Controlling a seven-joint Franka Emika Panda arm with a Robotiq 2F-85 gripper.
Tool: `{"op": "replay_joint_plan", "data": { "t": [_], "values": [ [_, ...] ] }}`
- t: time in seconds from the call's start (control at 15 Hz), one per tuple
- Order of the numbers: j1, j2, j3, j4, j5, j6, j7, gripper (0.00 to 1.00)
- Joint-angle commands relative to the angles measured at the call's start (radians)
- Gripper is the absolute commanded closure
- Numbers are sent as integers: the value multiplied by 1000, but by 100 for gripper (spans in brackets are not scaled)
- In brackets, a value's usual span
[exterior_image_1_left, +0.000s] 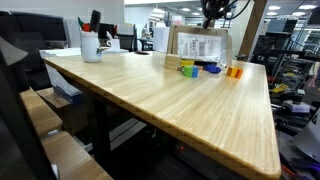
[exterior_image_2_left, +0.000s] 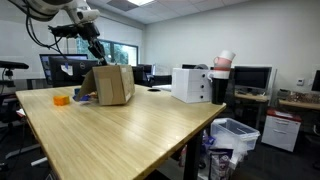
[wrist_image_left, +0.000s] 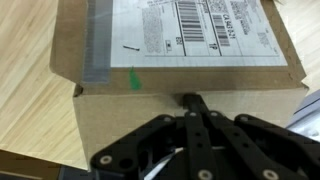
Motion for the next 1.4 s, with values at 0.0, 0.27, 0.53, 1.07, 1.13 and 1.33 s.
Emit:
{"op": "replay_joint_plan", "data": {
  "t": [0.0, 0.27, 0.53, 1.07, 1.13, 1.33],
  "values": [
    [40, 15, -20, 22, 81, -77, -69, 100],
    [67, 13, -12, 21, 124, -149, -88, 100],
    [68, 2, 5, 8, 104, -142, -57, 100],
    [-8, -14, 50, 0, -47, -113, 40, 73],
    [-11, -17, 48, 1, -59, -119, 48, 66],
    [-31, -26, 50, 4, -106, -135, 70, 49]
  ]
}}
